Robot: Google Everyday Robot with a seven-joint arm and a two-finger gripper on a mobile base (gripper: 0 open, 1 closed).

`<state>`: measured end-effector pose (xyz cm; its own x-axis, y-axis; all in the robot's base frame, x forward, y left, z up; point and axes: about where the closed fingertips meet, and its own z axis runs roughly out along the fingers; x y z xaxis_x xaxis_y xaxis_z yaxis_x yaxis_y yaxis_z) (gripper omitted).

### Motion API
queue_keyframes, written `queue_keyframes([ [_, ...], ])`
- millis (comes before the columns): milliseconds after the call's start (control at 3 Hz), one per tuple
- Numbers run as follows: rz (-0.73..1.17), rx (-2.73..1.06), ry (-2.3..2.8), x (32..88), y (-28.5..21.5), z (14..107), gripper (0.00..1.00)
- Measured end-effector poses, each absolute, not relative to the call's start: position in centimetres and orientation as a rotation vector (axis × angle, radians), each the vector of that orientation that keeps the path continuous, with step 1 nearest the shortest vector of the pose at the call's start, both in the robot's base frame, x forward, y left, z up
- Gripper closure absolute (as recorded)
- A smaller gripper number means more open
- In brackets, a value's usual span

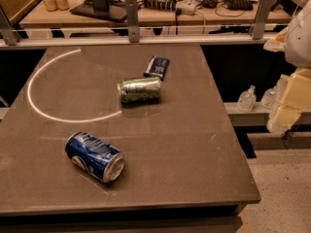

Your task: Place green can upright

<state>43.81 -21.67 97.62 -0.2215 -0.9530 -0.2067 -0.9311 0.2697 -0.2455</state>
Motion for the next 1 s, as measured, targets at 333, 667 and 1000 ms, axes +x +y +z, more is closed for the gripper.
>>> queue_keyframes([
  [333, -0.099, -1.723, 2.217, 44.1, -20.6, 97.6, 0.0],
  [667, -0.081, -1.745, 2.203, 44.9, -17.6, 96.6, 0.0],
  [1000, -0.016, -1.781, 2.158, 46.4, -13.4, 95.5, 0.0],
])
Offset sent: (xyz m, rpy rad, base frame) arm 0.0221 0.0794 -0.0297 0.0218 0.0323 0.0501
